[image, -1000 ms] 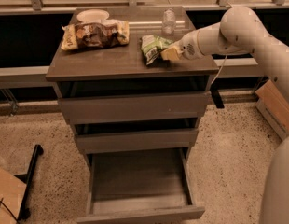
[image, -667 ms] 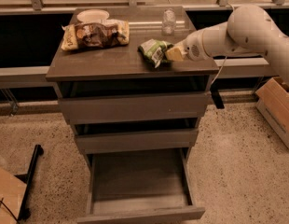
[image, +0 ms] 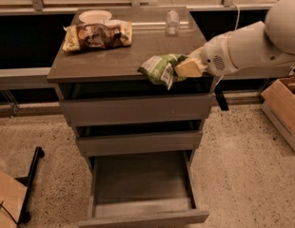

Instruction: Place green jalapeno chip bag into bottom drawer

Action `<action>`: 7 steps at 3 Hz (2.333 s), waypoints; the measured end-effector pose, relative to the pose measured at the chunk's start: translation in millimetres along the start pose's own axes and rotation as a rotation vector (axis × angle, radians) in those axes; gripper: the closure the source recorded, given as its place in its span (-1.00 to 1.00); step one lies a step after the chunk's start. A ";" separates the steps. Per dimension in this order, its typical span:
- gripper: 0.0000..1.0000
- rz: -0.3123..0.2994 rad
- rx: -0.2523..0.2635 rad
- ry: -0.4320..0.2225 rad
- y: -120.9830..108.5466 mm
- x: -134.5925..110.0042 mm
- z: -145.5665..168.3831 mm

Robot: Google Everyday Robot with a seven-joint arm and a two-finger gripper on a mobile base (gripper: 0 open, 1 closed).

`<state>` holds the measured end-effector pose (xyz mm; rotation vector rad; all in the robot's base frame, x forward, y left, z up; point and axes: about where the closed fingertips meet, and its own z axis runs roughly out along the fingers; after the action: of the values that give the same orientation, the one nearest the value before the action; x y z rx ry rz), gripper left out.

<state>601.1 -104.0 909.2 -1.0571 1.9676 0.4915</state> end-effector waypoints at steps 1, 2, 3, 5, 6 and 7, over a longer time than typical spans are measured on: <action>1.00 0.009 -0.171 0.059 73.8 27.0 -13.4; 1.00 0.051 -0.319 0.122 123.5 69.1 3.6; 1.00 0.096 -0.399 0.135 136.8 110.2 42.3; 1.00 0.203 -0.470 0.164 117.4 215.6 140.7; 1.00 0.274 -0.471 0.159 106.6 272.2 182.2; 1.00 0.298 -0.488 0.161 111.2 285.1 191.5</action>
Offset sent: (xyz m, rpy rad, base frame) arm -0.1669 0.0547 -0.1345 0.0560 0.4412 0.3082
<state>516.3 -56.9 561.6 -1.1226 2.2212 1.1233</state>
